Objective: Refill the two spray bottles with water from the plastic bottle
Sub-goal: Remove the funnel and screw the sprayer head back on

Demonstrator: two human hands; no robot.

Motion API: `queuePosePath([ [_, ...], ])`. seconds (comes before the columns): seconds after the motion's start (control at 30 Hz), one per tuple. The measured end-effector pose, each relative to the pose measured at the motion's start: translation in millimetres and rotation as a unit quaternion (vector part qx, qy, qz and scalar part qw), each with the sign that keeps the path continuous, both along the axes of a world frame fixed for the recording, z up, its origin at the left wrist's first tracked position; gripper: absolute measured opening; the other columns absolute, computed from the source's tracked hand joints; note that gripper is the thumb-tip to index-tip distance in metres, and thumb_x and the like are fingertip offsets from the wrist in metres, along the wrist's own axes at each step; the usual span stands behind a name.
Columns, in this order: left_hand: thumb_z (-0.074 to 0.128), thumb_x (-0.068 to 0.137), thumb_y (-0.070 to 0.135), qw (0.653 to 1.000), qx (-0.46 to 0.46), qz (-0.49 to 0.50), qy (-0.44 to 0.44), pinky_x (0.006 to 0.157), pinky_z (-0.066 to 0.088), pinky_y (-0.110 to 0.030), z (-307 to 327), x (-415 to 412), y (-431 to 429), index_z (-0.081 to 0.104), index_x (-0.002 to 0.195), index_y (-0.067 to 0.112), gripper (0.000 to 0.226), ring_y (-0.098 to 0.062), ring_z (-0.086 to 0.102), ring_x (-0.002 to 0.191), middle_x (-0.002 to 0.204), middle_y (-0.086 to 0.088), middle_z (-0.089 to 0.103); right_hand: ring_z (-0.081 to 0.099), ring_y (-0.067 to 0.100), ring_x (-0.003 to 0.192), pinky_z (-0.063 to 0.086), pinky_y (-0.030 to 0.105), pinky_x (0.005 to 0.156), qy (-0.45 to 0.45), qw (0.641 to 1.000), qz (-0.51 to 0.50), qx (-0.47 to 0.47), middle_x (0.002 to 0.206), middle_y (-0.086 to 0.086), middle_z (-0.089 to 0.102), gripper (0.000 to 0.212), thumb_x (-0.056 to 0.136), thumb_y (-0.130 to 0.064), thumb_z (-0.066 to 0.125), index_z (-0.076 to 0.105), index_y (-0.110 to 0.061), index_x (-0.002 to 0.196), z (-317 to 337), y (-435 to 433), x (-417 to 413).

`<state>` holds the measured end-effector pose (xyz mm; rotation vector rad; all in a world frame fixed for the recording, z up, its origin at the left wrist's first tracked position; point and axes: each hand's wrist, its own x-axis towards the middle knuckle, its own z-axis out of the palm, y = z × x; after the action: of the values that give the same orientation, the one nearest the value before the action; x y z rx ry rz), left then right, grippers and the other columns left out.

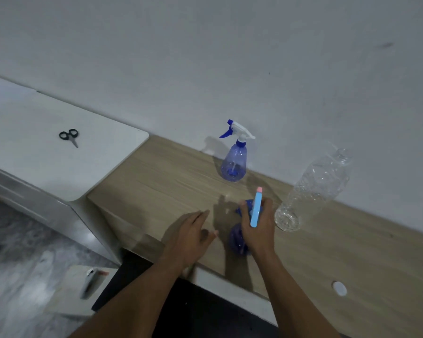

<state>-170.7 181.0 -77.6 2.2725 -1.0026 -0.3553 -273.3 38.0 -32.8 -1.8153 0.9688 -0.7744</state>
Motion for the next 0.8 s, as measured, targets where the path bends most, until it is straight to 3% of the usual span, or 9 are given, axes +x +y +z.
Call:
queuePosePath([
  [0.1, 0.044, 0.095, 0.059, 0.995, 0.08, 0.015, -0.061, 0.116, 0.028, -0.033, 14.7, 40.1, 22.4, 0.034, 0.152, 0.021, 0.069, -0.022, 0.036, 0.141, 0.156, -0.002, 0.037, 0.064, 0.021, 0.068, 0.05, 0.037, 0.065, 0.029, 0.999, 0.039, -0.004, 0.078, 0.008, 0.061, 0.012, 0.097, -0.021, 0.06, 0.051, -0.018, 0.089, 4.8, 7.7, -3.2],
  [0.2, 0.04, 0.095, 0.063, 0.989, 0.118, 0.035, -0.081, 0.115, 0.032, -0.043, 29.3, 70.4, 37.8, 0.032, 0.152, 0.02, 0.072, -0.026, 0.037, 0.141, 0.157, -0.005, 0.035, 0.063, 0.019, 0.056, 0.058, 0.04, 0.06, 0.071, 0.99, 0.11, 0.057, 0.074, 0.003, 0.062, 0.003, 0.096, -0.02, 0.061, 0.06, -0.021, 0.094, 15.5, 25.8, -4.3],
  [0.27, 0.042, 0.096, 0.06, 0.987, 0.124, 0.034, -0.098, 0.115, 0.032, -0.043, 41.8, 81.4, 42.0, 0.033, 0.152, 0.017, 0.071, -0.028, 0.037, 0.141, 0.156, -0.008, 0.036, 0.058, 0.019, 0.047, 0.053, 0.033, 0.047, 0.102, 0.979, 0.153, 0.083, 0.065, 0.003, 0.056, 0.013, 0.096, -0.025, 0.062, 0.058, -0.017, 0.087, 23.2, 39.7, -4.2],
  [0.37, 0.044, 0.096, 0.058, 0.983, 0.135, 0.029, -0.122, 0.114, 0.033, -0.044, 57.8, 89.4, 44.8, 0.037, 0.15, 0.016, 0.068, -0.03, 0.039, 0.139, 0.155, -0.009, 0.036, 0.058, 0.021, 0.041, 0.046, 0.027, 0.045, 0.143, 0.968, 0.175, 0.109, 0.051, -0.002, 0.053, 0.028, 0.095, -0.038, 0.061, 0.053, -0.018, 0.077, 37.7, 56.3, -4.5],
  [0.5, 0.048, 0.096, 0.052, 0.98, 0.151, 0.012, -0.132, 0.11, 0.038, -0.042, 69.9, 90.3, 50.4, 0.04, 0.148, 0.018, 0.063, -0.03, 0.044, 0.135, 0.152, -0.008, 0.041, 0.06, 0.02, 0.044, 0.051, 0.032, 0.05, 0.164, 0.961, 0.17, 0.145, 0.073, 0.007, 0.064, 0.033, 0.093, -0.042, 0.061, 0.059, -0.009, 0.089, 48.1, 67.1, -4.6],
  [0.6, 0.051, 0.095, 0.051, 0.981, 0.145, 0.004, -0.126, 0.105, 0.043, -0.041, 77.0, 89.9, 54.5, 0.045, 0.144, 0.019, 0.059, -0.027, 0.048, 0.131, 0.147, -0.005, 0.045, 0.063, 0.021, 0.046, 0.054, 0.035, 0.053, 0.173, 0.959, 0.176, 0.138, 0.07, 0.005, 0.062, 0.031, 0.094, -0.039, 0.059, 0.06, -0.01, 0.086, 52.9, 73.6, -6.8],
  [0.7, 0.053, 0.094, 0.05, 0.981, 0.145, 0.007, -0.126, 0.103, 0.044, -0.04, 83.4, 90.8, 58.5, 0.048, 0.141, 0.02, 0.056, -0.026, 0.049, 0.129, 0.145, -0.004, 0.048, 0.067, 0.022, 0.05, 0.054, 0.031, 0.052, 0.191, 0.956, 0.185, 0.12, 0.071, 0.005, 0.065, 0.037, 0.096, -0.05, 0.054, 0.062, -0.015, 0.085, 58.0, 79.9, -10.7],
  [0.8, 0.054, 0.094, 0.05, 0.98, 0.154, 0.007, -0.13, 0.102, 0.044, -0.039, 89.8, 92.7, 61.0, 0.049, 0.14, 0.019, 0.055, -0.026, 0.05, 0.128, 0.141, -0.006, 0.051, 0.066, 0.022, 0.048, 0.056, 0.036, 0.057, 0.205, 0.956, 0.178, 0.112, 0.073, 0.009, 0.069, 0.046, 0.094, -0.057, 0.053, 0.063, -0.014, 0.083, 58.4, 83.2, -12.4],
])
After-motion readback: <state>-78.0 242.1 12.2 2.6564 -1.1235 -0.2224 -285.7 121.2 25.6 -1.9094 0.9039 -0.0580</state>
